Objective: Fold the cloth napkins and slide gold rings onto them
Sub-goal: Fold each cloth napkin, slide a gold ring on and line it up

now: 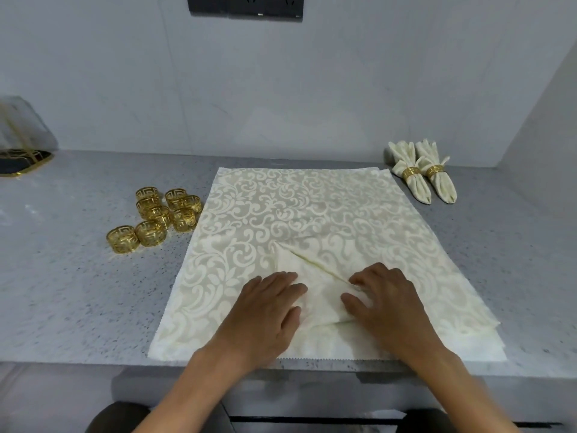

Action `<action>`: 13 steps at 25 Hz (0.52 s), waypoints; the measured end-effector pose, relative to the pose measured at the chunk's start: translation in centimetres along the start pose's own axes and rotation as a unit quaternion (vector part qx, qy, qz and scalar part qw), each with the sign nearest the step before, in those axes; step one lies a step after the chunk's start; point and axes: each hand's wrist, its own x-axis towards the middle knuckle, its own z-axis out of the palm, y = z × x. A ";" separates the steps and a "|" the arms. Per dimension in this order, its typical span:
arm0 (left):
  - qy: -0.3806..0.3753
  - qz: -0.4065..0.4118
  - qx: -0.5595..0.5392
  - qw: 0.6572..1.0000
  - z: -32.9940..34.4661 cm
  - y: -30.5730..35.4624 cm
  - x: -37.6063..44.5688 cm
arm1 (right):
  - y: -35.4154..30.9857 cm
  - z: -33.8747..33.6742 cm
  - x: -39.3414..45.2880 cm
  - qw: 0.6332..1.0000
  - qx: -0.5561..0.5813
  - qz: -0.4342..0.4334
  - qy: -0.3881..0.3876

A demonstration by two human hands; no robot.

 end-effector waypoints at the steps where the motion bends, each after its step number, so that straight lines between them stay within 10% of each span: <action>1: 0.002 0.003 -0.005 1.000 -0.1 -0.1 -0.1 | -0.2 0.1 -0.3 1.000 0.008 0.009 0.009; 10: -0.034 0.000 0.065 0.997 -0.6 -0.3 5.2 | -2.1 -0.4 1.0 0.997 -0.062 -0.005 0.043; 13: -0.110 -0.020 0.054 0.992 0.5 -1.1 5.9 | -1.9 0.8 3.5 0.991 -0.081 -0.017 -0.109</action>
